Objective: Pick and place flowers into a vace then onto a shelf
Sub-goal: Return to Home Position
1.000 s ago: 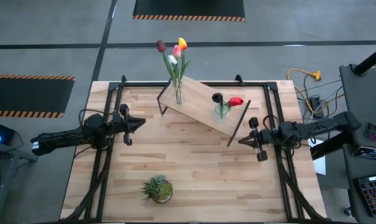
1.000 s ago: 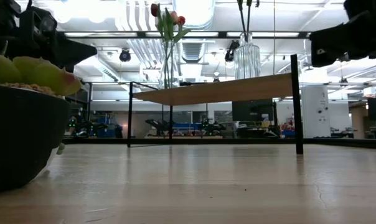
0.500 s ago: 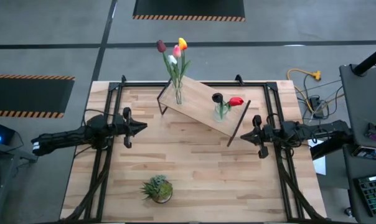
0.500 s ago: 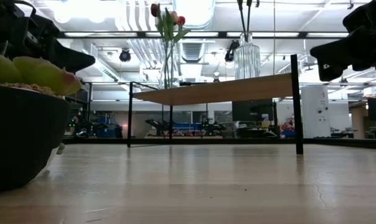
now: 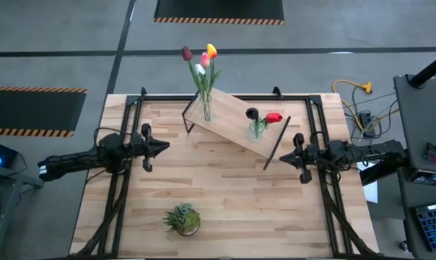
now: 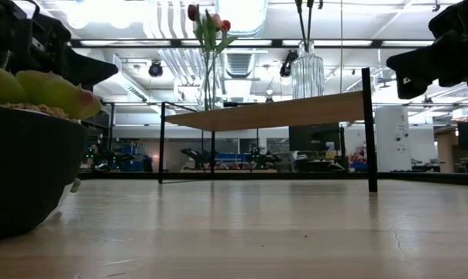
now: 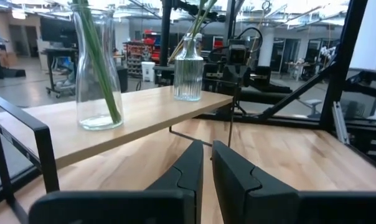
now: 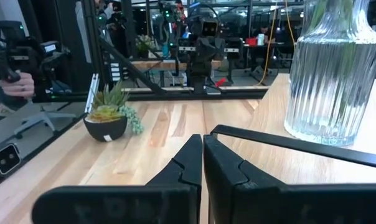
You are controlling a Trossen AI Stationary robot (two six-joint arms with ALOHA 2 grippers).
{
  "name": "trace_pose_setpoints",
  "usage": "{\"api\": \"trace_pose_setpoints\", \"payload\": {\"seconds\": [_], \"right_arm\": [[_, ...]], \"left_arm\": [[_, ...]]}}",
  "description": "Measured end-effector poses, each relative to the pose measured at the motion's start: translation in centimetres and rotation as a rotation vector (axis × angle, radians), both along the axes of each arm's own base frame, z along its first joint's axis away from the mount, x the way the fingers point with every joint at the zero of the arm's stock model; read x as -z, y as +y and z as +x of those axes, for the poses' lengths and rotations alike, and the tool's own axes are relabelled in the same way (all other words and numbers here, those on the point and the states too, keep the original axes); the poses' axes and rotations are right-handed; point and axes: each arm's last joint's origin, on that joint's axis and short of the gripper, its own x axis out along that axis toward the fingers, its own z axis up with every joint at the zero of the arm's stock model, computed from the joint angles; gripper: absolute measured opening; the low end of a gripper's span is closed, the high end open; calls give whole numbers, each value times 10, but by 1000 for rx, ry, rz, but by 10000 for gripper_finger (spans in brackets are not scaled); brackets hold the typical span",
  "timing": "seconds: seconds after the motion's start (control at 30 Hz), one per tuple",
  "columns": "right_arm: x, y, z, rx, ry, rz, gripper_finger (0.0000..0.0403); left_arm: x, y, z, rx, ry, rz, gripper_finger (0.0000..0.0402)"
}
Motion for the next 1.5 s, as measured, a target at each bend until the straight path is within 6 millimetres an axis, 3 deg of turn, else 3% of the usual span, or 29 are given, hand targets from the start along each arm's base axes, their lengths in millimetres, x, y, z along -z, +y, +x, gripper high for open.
{"api": "trace_pose_setpoints", "payload": {"seconds": [1.5], "right_arm": [[0,0,0,1,-2,2,9]], "left_arm": [[0,0,0,-2,4,16,17]]}}
